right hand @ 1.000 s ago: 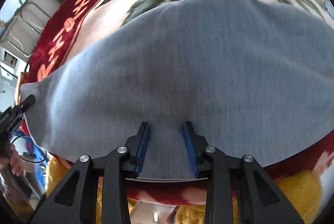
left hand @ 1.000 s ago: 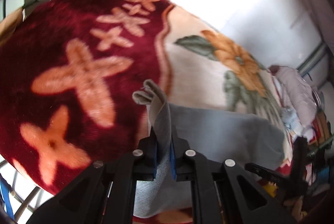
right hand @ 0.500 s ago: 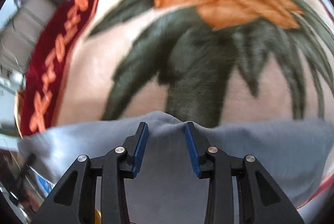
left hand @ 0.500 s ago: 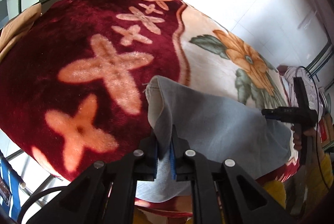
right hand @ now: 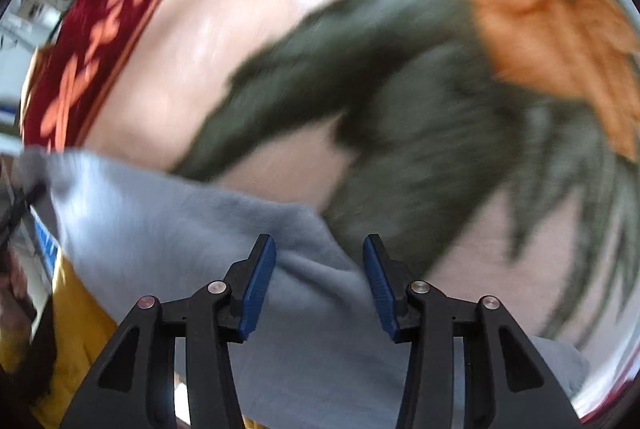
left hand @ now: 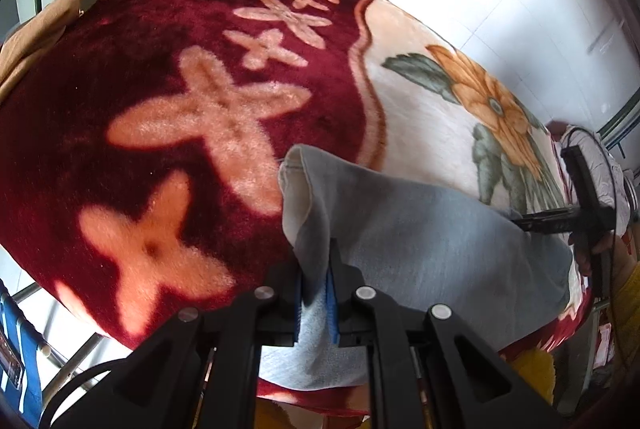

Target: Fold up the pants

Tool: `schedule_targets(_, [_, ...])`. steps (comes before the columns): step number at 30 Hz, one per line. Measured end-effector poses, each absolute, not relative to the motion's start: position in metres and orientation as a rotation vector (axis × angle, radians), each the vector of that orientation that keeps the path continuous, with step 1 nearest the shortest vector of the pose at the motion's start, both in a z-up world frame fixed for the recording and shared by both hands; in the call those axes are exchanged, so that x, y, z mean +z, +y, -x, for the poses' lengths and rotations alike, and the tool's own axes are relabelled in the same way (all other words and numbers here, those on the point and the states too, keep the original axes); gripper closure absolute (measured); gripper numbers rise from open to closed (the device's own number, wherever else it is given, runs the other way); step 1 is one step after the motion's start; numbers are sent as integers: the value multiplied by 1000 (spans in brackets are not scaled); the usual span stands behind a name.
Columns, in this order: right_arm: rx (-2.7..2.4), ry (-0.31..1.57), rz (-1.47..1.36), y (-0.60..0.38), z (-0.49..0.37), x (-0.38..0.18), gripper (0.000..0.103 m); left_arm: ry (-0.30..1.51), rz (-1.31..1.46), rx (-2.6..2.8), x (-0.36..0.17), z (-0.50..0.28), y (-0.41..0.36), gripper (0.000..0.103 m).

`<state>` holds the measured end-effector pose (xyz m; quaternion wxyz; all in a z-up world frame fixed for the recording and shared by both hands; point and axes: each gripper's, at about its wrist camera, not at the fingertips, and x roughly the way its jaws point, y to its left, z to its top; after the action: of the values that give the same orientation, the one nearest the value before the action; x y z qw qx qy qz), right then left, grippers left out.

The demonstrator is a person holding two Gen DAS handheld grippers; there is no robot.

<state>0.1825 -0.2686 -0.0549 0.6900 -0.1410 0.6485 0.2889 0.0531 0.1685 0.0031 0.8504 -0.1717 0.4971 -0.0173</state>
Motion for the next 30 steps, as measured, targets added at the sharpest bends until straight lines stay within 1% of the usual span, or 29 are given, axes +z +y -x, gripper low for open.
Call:
schedule_targets(2, [644, 1407, 359, -263, -177, -53, 59, 1046, 348, -36, 4, -53, 167, 93])
schedule_targets(3, [655, 1380, 366, -263, -174, -48, 71, 1048, 340, -34, 4, -54, 166, 93])
schedule_targets(4, [654, 1357, 354, -266, -171, -42, 86, 1048, 336, -33, 3, -54, 166, 93])
schedule_targets(6, [652, 1305, 301, -275, -166, -30, 89, 1050, 337, -31, 2, -55, 165, 93])
schedule_targets(10, [681, 1089, 243, -304, -126, 10, 89, 1043, 353, -27, 0, -53, 168, 93])
schedule_targets(13, [716, 1032, 323, -304, -86, 15, 89, 1044, 368, -17, -3, -52, 171, 93])
schedule_targets(16, [733, 1049, 423, -301, -51, -3, 88, 1045, 387, -5, -6, -51, 173, 92])
schedule_targets(18, [722, 1097, 477, -301, -35, -21, 88, 1047, 399, 2, -8, -50, 173, 92])
schedule_targets(21, [693, 1154, 470, -307, -24, -39, 87, 1045, 403, 6, -8, -50, 174, 92])
schedule_targets(23, [691, 1171, 421, -313, -21, -36, 81, 1044, 401, 5, -8, -49, 174, 92])
schedule_targets(24, [702, 1183, 386, -316, -20, -32, 77, 1044, 402, 5, -8, -49, 174, 92])
schedule_targets(25, [709, 1188, 367, -318, -22, -29, 75, 1045, 406, 6, -8, -49, 173, 92])
schedule_targets(30, [740, 1179, 243, -327, -17, 0, 75, 1041, 427, 2, -9, -49, 176, 92])
